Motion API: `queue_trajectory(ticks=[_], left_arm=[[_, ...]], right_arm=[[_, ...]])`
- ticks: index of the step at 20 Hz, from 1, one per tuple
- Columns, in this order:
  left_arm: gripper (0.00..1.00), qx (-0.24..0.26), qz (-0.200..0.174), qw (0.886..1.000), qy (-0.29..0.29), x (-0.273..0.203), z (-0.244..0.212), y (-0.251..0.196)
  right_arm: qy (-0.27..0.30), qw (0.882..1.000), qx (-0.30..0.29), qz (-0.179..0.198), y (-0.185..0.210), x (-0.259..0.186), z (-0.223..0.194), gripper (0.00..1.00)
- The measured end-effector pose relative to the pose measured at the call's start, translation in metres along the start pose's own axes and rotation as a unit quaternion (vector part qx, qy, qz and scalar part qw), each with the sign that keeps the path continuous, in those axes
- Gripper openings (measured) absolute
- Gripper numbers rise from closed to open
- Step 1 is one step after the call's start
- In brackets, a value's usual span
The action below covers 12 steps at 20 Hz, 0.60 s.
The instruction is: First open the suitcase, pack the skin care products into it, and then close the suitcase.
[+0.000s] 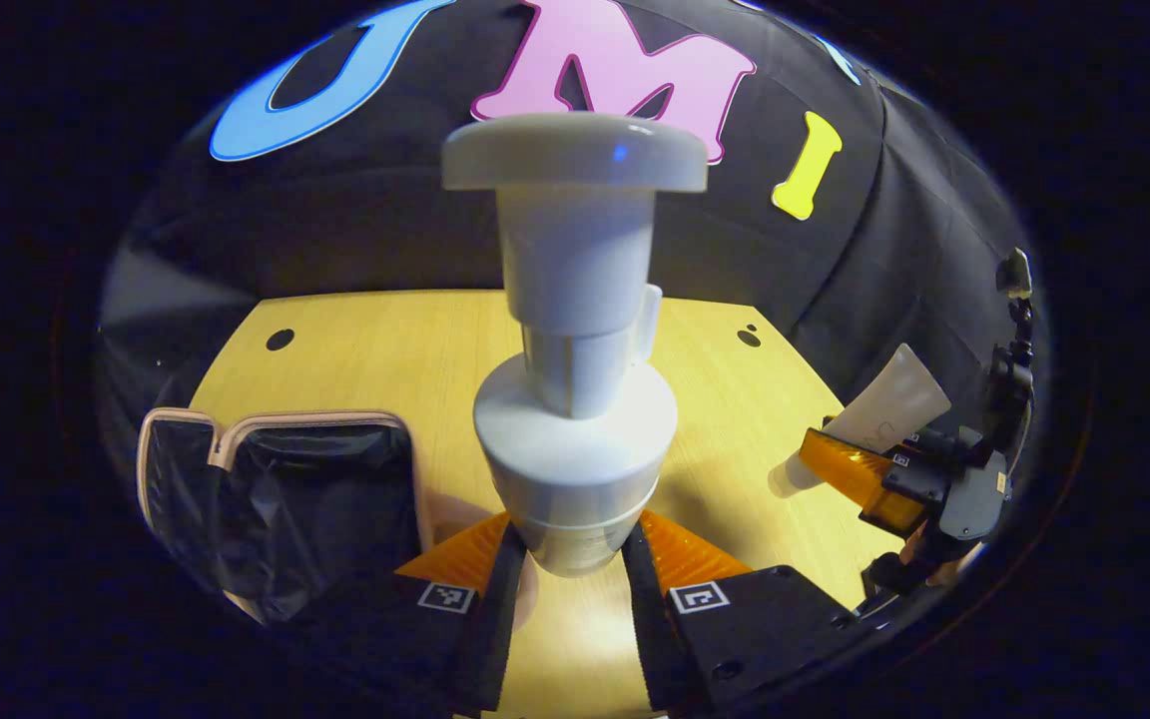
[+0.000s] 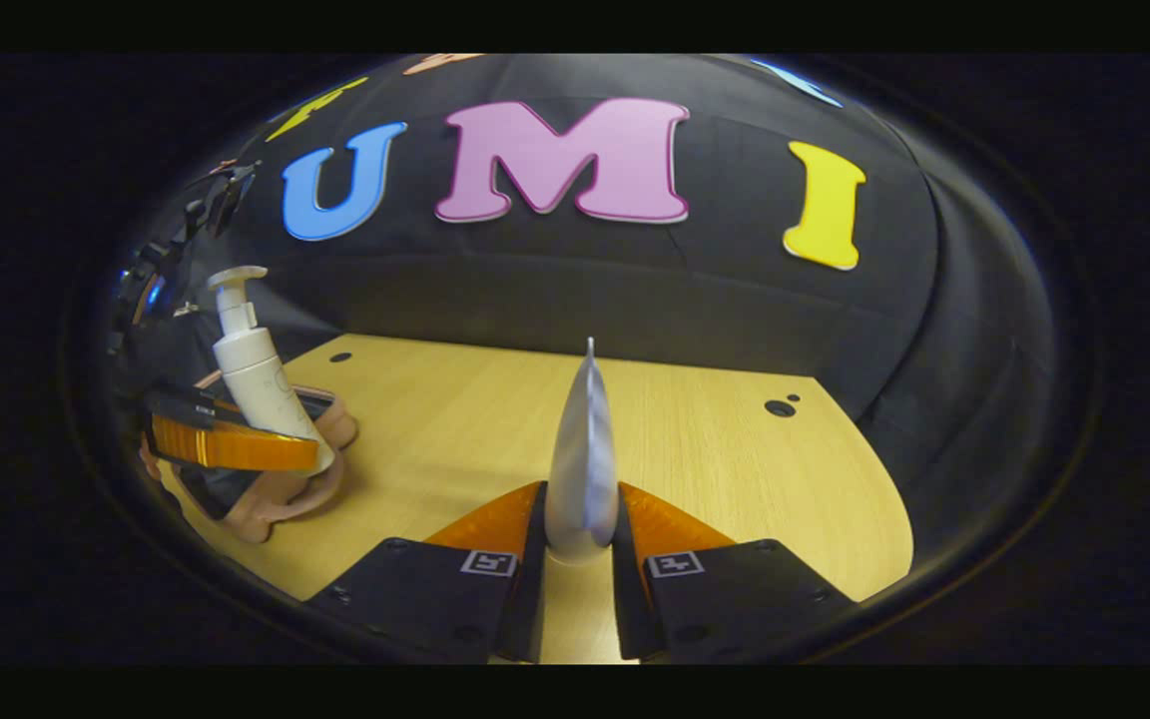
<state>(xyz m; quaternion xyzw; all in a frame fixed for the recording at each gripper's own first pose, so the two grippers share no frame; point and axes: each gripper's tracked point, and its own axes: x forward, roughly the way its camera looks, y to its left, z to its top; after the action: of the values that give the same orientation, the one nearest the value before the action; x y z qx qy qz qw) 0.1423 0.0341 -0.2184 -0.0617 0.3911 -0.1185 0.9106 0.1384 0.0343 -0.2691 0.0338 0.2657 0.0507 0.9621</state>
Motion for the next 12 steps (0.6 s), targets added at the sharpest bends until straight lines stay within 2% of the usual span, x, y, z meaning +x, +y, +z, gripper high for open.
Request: queue_trajectory(ticks=[2,3,5,7,8,9,11,12], left_arm=[[0.56,-0.001,0.006,0.999,0.043,-0.030,-0.012,0.032],[0.56,-0.001,0.015,0.997,0.072,-0.042,-0.022,0.051],[0.56,0.012,0.040,0.990,0.133,-0.057,-0.049,0.091],[0.53,0.023,0.068,0.980,0.183,-0.058,-0.072,0.130],[0.57,0.012,0.076,0.974,0.214,-0.057,-0.083,0.143],[0.54,-0.004,0.075,0.966,0.248,-0.060,-0.098,0.154],[0.57,-0.031,0.082,0.954,0.286,-0.049,-0.117,0.174],[0.57,-0.037,0.088,0.945,0.314,-0.041,-0.130,0.183]], right_arm=[[-0.012,1.000,0.007,0.013,0.024,-0.021,0.010,0.35],[-0.021,1.000,0.003,0.018,0.036,-0.032,0.013,0.32],[-0.028,0.999,0.002,0.026,0.057,-0.049,0.016,0.32],[-0.028,0.999,0.012,0.036,0.075,-0.060,0.015,0.32],[-0.028,0.999,0.016,0.039,0.080,-0.065,0.016,0.32],[-0.030,0.999,0.018,0.040,0.085,-0.070,0.018,0.32],[-0.035,0.998,0.018,0.040,0.090,-0.082,0.022,0.32],[-0.039,0.998,0.015,0.038,0.090,-0.088,0.022,0.32]])
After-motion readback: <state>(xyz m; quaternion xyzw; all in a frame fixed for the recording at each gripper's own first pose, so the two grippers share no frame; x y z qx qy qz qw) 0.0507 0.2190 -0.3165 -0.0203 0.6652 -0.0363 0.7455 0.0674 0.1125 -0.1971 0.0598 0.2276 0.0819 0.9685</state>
